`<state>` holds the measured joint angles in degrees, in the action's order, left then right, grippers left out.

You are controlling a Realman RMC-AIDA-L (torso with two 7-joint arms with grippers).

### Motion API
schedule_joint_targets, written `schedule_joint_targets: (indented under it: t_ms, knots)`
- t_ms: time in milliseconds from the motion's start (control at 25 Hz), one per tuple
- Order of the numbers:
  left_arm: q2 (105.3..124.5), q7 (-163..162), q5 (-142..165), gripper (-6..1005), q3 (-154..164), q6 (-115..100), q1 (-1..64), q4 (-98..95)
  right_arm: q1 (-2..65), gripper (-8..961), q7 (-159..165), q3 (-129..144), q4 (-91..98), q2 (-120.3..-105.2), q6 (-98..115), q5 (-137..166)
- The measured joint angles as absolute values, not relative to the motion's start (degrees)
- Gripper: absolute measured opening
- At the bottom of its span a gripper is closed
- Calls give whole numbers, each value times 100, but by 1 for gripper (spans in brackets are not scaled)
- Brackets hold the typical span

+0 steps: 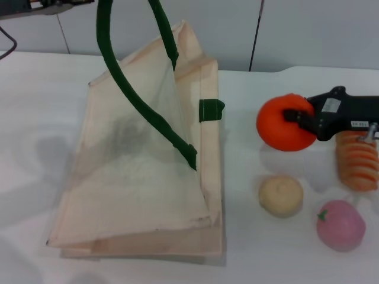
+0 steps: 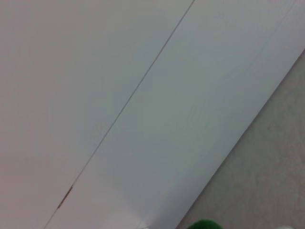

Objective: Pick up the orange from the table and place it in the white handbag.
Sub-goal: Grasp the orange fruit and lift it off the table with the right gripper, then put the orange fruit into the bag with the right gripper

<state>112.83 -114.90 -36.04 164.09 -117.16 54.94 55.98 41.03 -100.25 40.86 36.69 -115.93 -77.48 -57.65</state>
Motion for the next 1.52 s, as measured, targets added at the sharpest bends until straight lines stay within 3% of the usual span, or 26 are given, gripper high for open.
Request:
schedule_joint_targets:
  t_ms: [600,1520]
  knots:
    - [11276,-11496,-3603,137,16409,-11703,5530,5564,4455,81,-10057,4496,3821,-11635,-8880,-6275]
    - [11196,-11514,-3823,136,16409,-11698,5591,5203,5114,78,-10087,6526,3046,-11668,-7943,-7349]
